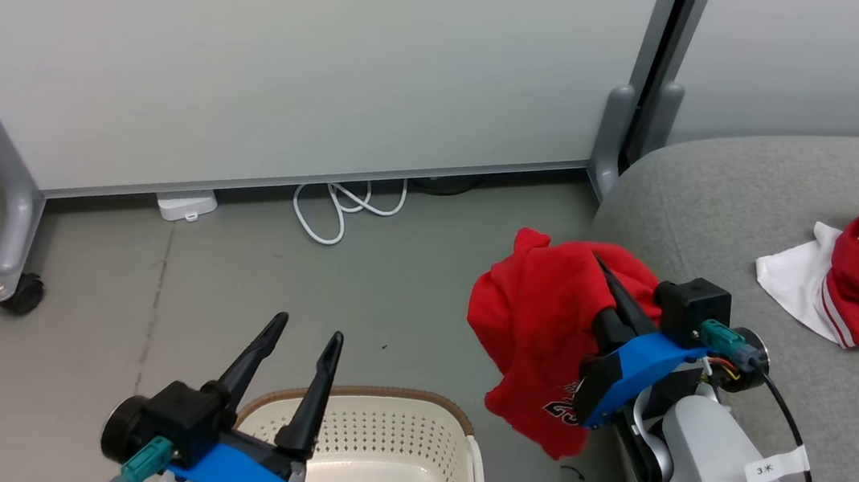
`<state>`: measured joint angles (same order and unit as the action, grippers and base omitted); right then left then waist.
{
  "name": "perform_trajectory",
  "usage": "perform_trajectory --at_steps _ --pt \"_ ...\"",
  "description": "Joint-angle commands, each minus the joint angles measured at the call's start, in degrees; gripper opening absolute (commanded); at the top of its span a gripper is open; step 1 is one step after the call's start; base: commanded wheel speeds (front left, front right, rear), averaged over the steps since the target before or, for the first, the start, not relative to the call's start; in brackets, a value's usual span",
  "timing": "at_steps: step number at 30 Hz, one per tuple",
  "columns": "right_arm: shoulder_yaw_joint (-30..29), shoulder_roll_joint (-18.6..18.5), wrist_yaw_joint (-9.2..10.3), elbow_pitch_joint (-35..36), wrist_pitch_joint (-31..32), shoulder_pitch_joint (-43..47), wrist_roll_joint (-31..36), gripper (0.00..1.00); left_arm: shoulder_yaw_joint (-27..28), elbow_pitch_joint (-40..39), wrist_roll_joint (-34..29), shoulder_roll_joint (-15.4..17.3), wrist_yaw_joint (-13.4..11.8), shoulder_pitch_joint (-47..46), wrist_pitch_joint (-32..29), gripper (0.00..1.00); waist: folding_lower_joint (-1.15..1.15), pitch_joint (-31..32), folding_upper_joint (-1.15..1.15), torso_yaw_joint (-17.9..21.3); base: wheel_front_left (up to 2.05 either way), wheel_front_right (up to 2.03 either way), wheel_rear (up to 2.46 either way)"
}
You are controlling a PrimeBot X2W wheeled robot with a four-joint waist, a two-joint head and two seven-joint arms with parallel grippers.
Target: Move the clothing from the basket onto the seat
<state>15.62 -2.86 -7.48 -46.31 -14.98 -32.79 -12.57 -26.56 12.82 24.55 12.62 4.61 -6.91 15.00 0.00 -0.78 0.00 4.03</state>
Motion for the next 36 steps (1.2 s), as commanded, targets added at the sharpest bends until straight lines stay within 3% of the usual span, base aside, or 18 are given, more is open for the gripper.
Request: perform_trajectory --at_steps 1,8,17,28,36 --pt "-0.3 -0.1 -0.03 0.5 -0.3 0.7 0.5 0.00 1.2 -0.4 -0.9 -0.3 0.4 0.9 0.3 1.00 0.00 -0.2 0.00 0.4 0.00 0.00 0.00" --pt "-0.7 -0.1 -0.03 2.0 0.1 0.9 0.2 0.00 6.6 -1.1 -4.7 -2.7 1.9 3.2 0.3 1.00 0.00 -1.4 0.00 3.2 0.00 0.00 0.00" --pt "0.1 -0.1 -0.03 4.1 0.2 1.3 -1.0 0.00 8.4 -0.8 -7.2 -4.2 2.9 2.4 0.3 1.00 0.00 -3.0 0.00 9.9 0.00 0.00 0.00" --pt "1.4 0.0 -0.03 6.4 0.2 2.0 -2.8 0.00 7.8 -1.8 -7.6 -3.0 2.9 1.1 0.3 1.00 0.00 -5.3 0.00 19.8 0.00 0.00 0.00" --pt "0.9 0.0 -0.03 7.4 0.0 2.8 -3.3 0.00 7.2 -2.1 -7.3 -2.0 2.9 0.6 0.3 1.00 0.00 -6.7 0.00 23.9 0.00 0.00 0.00"
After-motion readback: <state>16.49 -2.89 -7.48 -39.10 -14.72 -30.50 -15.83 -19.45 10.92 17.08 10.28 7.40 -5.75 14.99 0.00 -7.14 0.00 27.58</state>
